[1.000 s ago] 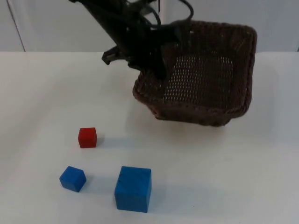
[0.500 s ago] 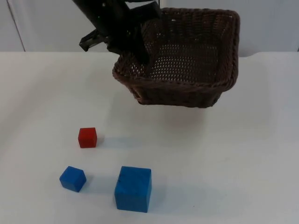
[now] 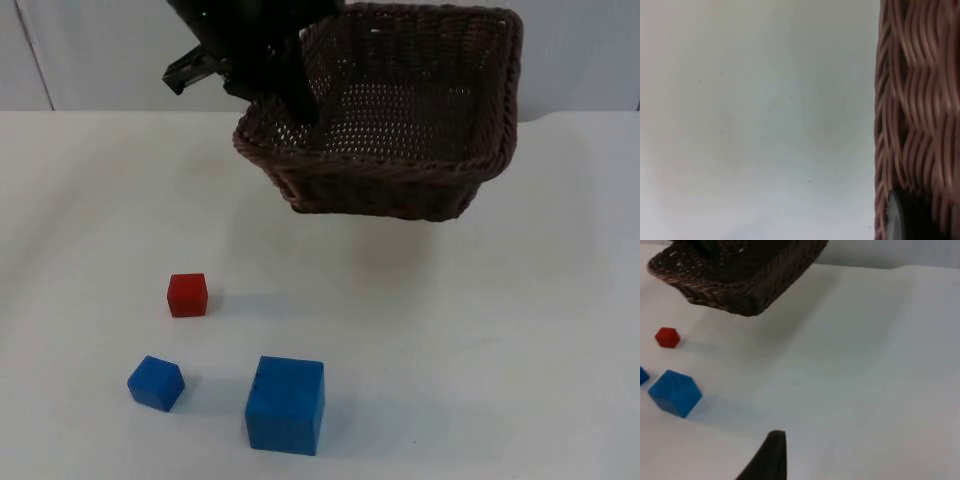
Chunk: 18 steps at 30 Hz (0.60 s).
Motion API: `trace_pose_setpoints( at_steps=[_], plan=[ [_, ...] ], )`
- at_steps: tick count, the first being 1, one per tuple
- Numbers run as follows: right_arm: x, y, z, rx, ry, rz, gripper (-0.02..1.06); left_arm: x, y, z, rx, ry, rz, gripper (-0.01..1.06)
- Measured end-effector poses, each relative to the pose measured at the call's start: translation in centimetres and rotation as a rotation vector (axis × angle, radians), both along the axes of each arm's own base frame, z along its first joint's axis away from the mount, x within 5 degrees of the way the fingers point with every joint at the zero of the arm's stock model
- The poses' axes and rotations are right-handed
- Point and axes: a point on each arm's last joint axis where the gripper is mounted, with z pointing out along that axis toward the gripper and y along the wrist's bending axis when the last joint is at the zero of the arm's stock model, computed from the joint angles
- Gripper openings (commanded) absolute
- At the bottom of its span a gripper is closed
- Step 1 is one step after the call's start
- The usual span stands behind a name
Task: Pick up the basket with the left hand and place the largest block into the basket with the right hand.
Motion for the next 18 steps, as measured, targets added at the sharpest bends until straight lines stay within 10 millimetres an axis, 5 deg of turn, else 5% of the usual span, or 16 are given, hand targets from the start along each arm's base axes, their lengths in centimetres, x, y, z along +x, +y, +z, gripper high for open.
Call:
trace_pose_setpoints(
  at_steps=[18],
  plan=[
    [4.5, 1.6, 1.0, -0.019, 0.26, 0.199, 1.05, -0.1, 0.0, 0.6, -0.004, -0.008, 0.002, 0.0]
  ],
)
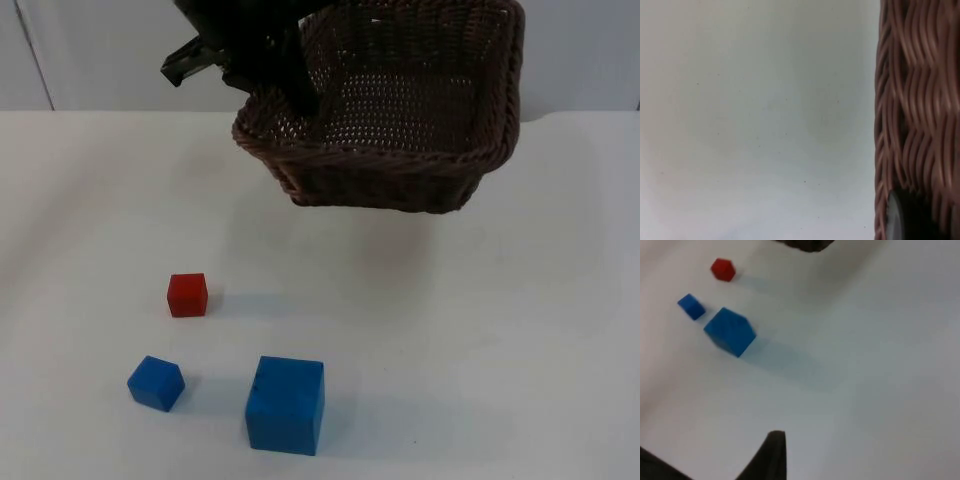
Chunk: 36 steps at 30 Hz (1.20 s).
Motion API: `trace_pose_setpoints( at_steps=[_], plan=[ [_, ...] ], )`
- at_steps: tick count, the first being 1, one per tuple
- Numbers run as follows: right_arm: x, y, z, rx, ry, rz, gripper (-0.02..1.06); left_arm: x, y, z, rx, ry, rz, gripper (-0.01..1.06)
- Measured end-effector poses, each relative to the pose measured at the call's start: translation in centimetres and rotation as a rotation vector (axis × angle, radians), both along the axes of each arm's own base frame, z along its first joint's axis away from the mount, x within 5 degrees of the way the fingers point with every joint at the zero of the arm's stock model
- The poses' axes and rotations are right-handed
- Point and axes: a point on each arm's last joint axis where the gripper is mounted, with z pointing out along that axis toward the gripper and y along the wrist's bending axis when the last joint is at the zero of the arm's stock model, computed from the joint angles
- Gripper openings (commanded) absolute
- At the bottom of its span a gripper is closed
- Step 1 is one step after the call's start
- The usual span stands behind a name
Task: Pick up the basket with the left hand and place the largest block into the basket with the right hand.
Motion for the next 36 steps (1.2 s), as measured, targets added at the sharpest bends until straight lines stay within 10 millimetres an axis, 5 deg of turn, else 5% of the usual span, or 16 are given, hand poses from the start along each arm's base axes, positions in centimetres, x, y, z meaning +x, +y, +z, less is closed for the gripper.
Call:
trace_pose_setpoints(
  at_steps=[19, 28, 36],
  plan=[
    [2.1, 0.7, 0.0, 0.018, 0.076, 0.09, 0.98, 0.1, 0.0, 0.0, -0.002, -0.01, 0.008, 0.0],
    [2.4, 0.6, 2.1, 0.002, 0.018, 0.086, 0.98, 0.1, 0.0, 0.0, -0.002, -0.009, 0.008, 0.0],
    [5.4, 0.8, 2.8, -0.006, 0.109, 0.092, 0.98, 0.2, 0.0, 0.0, -0.001, -0.013, 0.012, 0.0]
  ],
)
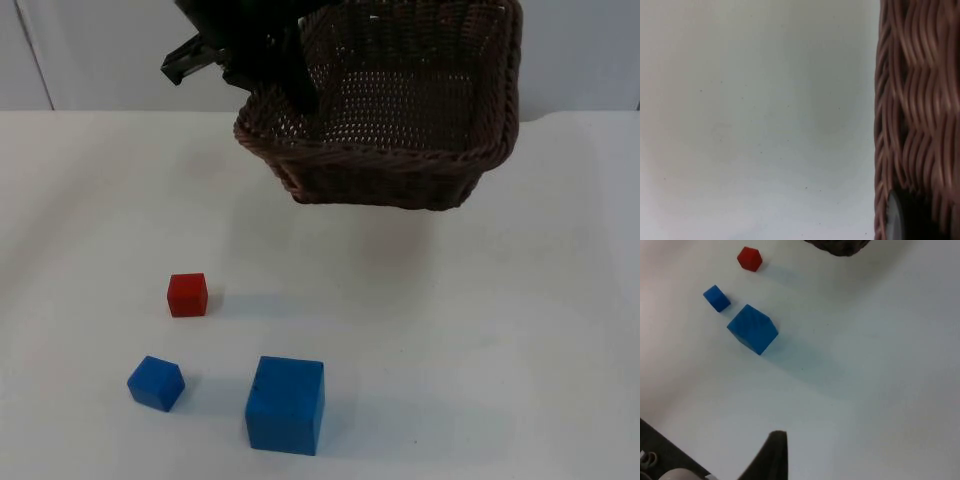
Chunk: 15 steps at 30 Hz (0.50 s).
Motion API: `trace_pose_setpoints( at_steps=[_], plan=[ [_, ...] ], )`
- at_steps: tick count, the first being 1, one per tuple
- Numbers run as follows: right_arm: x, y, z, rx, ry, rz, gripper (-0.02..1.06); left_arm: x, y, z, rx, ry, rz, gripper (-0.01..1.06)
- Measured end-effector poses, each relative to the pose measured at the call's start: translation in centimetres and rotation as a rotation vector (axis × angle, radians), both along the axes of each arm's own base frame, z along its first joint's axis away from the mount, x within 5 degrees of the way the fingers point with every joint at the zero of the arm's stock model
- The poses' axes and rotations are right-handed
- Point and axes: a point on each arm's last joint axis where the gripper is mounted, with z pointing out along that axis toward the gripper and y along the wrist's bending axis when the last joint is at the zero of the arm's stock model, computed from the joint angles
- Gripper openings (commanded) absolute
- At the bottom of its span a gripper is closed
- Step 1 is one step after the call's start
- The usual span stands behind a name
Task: Pick up the basket with the left hand and place the largest block into the basket with the right hand.
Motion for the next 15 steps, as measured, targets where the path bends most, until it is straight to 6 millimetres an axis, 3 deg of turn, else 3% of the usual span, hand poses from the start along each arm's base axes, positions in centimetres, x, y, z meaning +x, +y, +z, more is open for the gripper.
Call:
trace_pose_setpoints(
  at_steps=[4, 15],
  plan=[
    [0.9, 0.1, -0.1, -0.007, 0.026, 0.013, 0.96, 0.0, 0.0, 0.0, 0.0, 0.0, 0.0, 0.0],
    [0.0, 1.2, -0.7, -0.163, 0.048, 0.162, 0.94, 0.0, 0.0, 0.0, 0.0, 0.001, 0.002, 0.0]
  ],
)
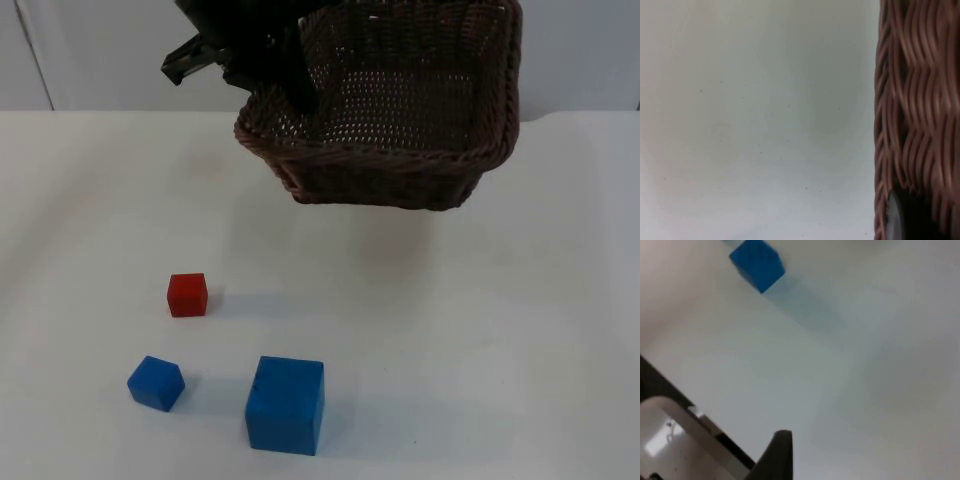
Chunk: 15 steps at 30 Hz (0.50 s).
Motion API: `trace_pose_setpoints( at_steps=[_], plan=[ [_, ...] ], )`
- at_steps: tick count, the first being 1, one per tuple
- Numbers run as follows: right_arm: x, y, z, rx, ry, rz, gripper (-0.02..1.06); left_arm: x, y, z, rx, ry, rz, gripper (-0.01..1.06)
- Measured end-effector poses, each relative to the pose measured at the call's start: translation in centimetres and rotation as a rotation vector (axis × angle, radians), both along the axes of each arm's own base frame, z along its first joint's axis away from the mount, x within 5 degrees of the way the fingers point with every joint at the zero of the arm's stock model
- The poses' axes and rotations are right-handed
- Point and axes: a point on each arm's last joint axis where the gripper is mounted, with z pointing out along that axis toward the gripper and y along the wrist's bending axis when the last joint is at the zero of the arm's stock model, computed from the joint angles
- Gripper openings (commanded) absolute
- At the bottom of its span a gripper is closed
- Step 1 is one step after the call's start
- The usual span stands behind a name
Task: Pick up the basket with the left hand and place the largest block into the basket with the right hand.
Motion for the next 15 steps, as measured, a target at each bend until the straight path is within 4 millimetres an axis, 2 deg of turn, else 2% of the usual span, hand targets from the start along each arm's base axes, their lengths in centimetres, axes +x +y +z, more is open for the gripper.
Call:
trace_pose_setpoints(
  at_steps=[4, 9, 14, 15],
  plan=[
    [-0.4, 0.9, -0.3, -0.051, 0.014, 0.081, 0.94, 0.0, 0.0, 0.0, 0.002, -0.001, 0.0, 0.0],
    [0.3, 2.8, -1.3, -0.124, 0.049, 0.162, 0.94, 0.0, 0.0, 0.0, 0.002, -0.001, 0.0, 0.0],
    [1.8, 8.2, -3.7, -0.166, 0.027, 0.322, 0.94, 0.0, 0.0, 0.0, 0.002, -0.001, 0.0, 0.0],
    [1.8, 8.2, -3.7, -0.166, 0.027, 0.322, 0.94, 0.0, 0.0, 0.0, 0.002, -0.001, 0.0, 0.0]
  ],
)
